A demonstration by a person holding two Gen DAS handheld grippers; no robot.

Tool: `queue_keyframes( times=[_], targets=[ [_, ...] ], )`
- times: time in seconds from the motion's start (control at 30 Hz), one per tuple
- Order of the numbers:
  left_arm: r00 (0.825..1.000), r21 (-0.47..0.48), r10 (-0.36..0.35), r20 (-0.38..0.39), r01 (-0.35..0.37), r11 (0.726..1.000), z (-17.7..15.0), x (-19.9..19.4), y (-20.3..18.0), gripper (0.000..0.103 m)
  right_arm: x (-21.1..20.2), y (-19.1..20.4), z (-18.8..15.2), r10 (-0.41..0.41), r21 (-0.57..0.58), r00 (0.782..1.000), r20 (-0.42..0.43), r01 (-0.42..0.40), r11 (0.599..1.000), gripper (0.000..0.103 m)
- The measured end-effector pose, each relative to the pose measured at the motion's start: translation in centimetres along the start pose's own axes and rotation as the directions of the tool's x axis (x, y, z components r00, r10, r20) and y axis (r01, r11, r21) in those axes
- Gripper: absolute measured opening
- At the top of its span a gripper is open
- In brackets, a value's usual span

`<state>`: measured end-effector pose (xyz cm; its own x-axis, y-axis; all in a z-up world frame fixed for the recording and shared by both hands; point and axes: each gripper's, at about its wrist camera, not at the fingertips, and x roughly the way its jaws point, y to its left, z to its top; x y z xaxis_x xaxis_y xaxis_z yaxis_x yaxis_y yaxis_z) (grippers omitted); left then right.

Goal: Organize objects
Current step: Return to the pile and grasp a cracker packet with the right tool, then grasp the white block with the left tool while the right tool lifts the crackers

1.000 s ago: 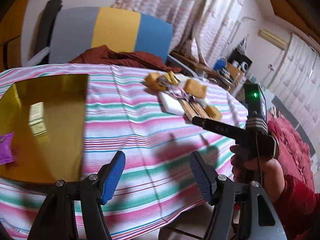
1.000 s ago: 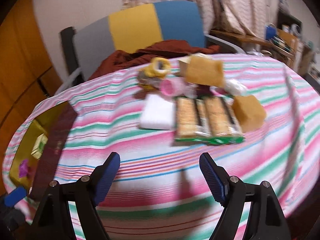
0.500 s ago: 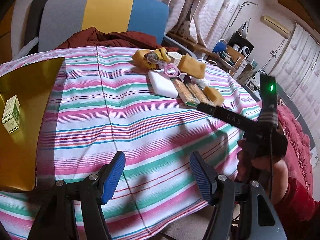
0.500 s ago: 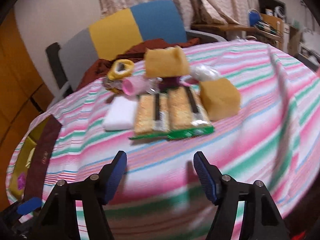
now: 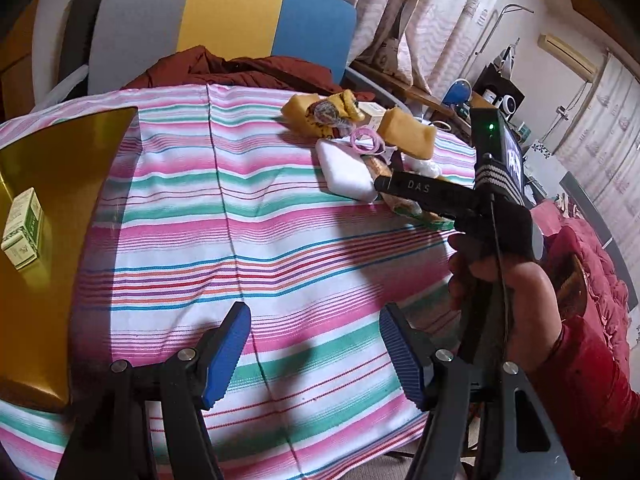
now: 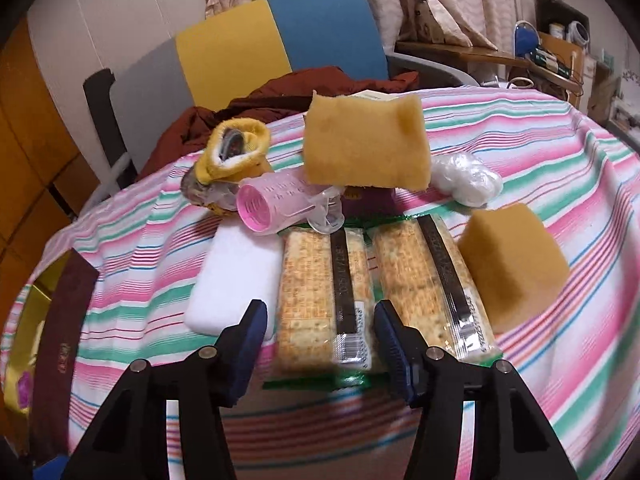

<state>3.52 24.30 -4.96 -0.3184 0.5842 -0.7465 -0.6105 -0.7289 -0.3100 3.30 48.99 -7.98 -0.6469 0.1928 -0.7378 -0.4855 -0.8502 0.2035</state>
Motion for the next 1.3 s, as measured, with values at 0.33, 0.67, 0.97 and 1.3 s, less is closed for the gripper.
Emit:
queue_keyframes(
  times=[0.33, 0.67, 0.97, 1.3],
  targets=[
    [1.0, -0.008, 0.021, 0.023, -0.021, 1.0, 1.7, 0.3, -0.1, 0.068, 0.8, -1.0, 0.0, 0.004, -0.007, 1.0, -0.003, -0.004, 1.0, 0.046],
    [0.998, 0.0, 0.056, 0.016, -0.056, 0.998, 5.2, 4.0, -1.5, 0.069, -2.2, -3.4, -3.2, -0.073, 0.009, 0.992, 0.1, 0.073, 0.997, 0.043],
    [0.998, 0.037, 0.059, 0.002, -0.059, 0.998, 10.2, 10.2, -4.8, 0.075, -2.2, -3.9, -3.5, -0.048, 0.036, 0.99, 0.136, 0.044, 0.998, 0.044],
    [0.983, 0.207, 0.182, 0.007, -0.179, 0.962, 11.2, 14.8, -6.5, 0.078, -2.1, -4.0, -3.5, -0.046, 0.038, 0.988, 0.147, 0.041, 0.998, 0.044]
  ],
)
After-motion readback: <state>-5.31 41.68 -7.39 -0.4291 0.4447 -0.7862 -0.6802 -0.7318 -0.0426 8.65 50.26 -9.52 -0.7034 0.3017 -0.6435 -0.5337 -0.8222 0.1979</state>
